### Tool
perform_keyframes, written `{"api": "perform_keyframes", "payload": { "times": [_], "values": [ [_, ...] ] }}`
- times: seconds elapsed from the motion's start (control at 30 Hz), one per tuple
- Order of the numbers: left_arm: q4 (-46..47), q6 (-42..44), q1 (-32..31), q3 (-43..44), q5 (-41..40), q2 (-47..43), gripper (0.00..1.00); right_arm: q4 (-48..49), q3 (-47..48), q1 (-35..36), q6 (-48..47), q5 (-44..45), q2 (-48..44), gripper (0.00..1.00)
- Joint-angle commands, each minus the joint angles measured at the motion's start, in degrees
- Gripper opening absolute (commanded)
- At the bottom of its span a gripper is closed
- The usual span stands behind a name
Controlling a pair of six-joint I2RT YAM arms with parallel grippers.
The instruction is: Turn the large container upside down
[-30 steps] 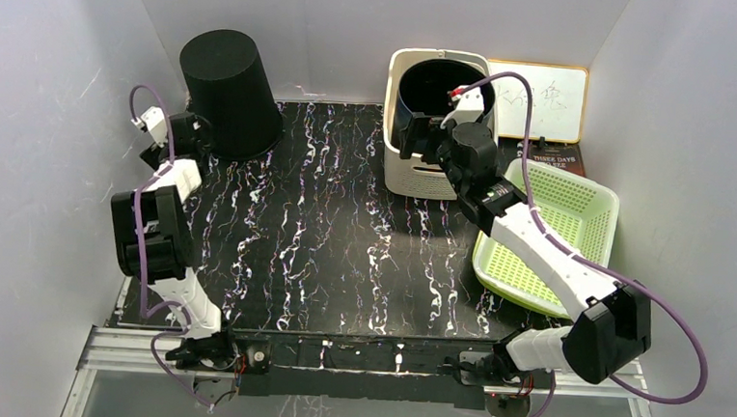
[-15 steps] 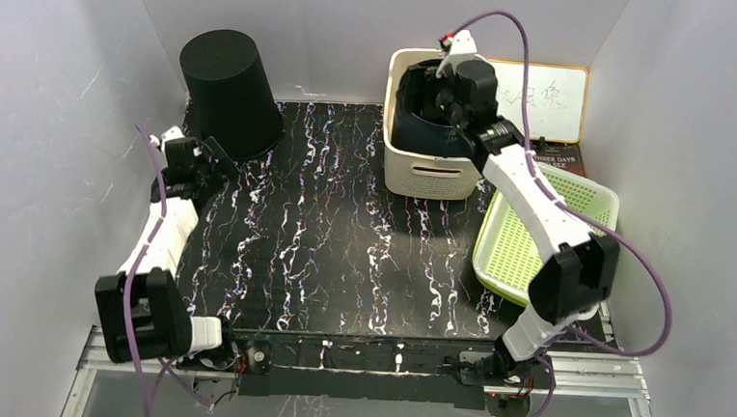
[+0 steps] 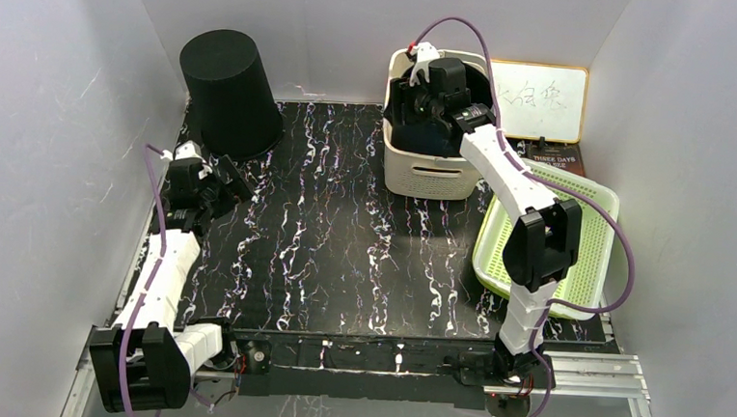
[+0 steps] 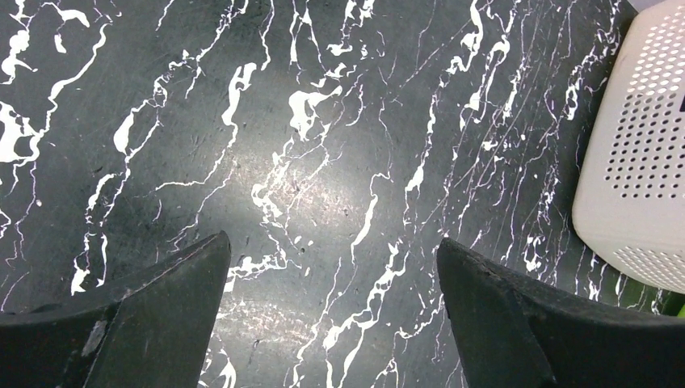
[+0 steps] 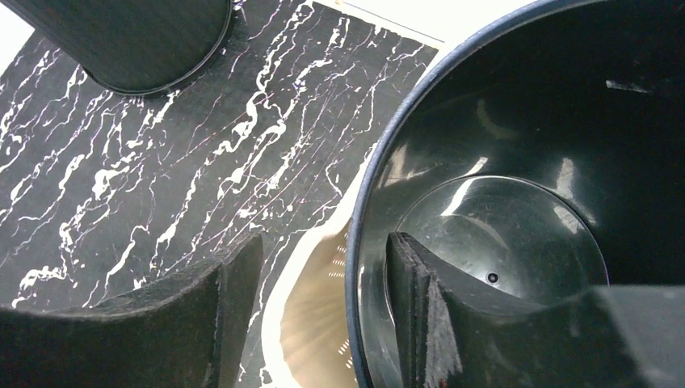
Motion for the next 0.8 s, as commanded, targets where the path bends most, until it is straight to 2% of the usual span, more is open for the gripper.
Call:
{"api": "perform_keyframes", "payload": {
  "times": [0.0,0.1,0.23,0.4,0.77],
  "values": [
    [-0.8,0.7,-0.1,-0.8,2.4,-1.9,0.98,-0.7,0.2,-0.1,-0.8,2.0,-1.9,0.51],
    [-1.1,0.8,-0.1,-0.9,3.3,-1.8,0.98,-1.7,0.0,-0.1,-1.7,3.9,-1.7,0.33],
    [-0.6,0.8,-0.2,-2.0,3.4,-3.0,0.98,-3.0,-0.2,-0.1,-2.7,6.9,-1.3,0.00],
    [-1.3,1.1,-0.2,-2.1,3.6,-3.6,0.98,-0.9,-1.8,-0.1,-1.8,11.9,-3.1,0.00],
    [-7.8,2.4,-0.2,8.0,6.0,-3.6,0.98,5.6,2.0,-0.1,4.9,10.3,-14.3,0.00]
  ]
}}
